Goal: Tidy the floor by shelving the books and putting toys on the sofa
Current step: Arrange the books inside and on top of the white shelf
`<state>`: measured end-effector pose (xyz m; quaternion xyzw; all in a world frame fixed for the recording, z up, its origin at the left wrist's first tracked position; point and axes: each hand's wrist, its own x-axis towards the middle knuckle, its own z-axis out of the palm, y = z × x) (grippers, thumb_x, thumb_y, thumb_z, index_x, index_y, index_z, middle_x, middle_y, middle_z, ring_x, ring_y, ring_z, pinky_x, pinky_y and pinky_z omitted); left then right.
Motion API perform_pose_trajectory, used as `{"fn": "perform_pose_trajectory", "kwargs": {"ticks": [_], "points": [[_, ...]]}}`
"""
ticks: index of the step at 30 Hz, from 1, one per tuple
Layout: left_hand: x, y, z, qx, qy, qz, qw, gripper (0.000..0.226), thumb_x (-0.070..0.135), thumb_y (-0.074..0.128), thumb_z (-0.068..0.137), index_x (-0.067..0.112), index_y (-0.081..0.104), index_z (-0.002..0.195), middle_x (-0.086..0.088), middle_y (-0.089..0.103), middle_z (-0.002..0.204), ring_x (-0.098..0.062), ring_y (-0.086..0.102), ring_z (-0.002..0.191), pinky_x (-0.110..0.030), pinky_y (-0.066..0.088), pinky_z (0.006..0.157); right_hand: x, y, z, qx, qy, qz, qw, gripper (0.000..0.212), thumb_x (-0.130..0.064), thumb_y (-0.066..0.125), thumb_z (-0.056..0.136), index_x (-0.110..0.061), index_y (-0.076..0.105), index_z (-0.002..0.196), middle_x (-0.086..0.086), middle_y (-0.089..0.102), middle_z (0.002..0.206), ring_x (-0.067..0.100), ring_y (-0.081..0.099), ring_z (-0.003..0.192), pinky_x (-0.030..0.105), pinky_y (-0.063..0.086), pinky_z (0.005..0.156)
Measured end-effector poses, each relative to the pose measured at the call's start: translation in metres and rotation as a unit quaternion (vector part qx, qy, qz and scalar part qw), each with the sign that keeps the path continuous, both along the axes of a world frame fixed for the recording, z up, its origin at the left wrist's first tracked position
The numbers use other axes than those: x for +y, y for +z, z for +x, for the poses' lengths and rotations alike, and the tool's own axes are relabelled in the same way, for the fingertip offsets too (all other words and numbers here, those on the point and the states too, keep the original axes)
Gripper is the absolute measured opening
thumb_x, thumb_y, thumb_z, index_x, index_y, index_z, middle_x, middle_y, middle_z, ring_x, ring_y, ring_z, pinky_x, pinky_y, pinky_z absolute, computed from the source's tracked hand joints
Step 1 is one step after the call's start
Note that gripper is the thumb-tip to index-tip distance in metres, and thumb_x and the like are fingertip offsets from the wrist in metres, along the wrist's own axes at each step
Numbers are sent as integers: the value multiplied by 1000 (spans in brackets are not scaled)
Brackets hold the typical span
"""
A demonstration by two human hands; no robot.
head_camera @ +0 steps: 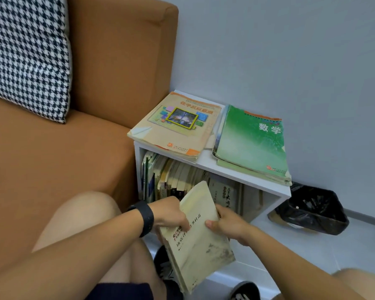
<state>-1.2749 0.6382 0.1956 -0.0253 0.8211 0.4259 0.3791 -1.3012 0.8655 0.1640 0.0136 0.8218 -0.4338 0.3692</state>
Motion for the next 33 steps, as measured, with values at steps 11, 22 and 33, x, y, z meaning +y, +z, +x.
{"fn": "perform_pose_trajectory", "kwargs": {"ticks": [11,22,33], "points": [[-12,-9,12,-40,76,-150,985,50,23,75,82,2,60,126,-9,66,102,-26,69,93,-33,60,77,-98,-29,-98,41,-156,18,987,132,-99,61,45,-32,32,154,1,32,162,30,29,148,52,22,122],[-4,-20,4,-75,72,-147,984,51,24,74,83,0,60,127,-10,67,102,-27,71,90,-38,62,79,-127,-25,-100,-24,-26,84,996,81,-68,60,87,-22,42,151,10,42,155,33,42,140,43,35,112],[1,-17,8,-70,48,-156,984,55,23,73,84,2,57,132,-10,66,102,-28,71,95,-43,62,82,-107,-21,-97,-14,-102,105,989,115,-90,56,72,-27,18,161,8,11,169,36,8,154,55,5,123]]}}
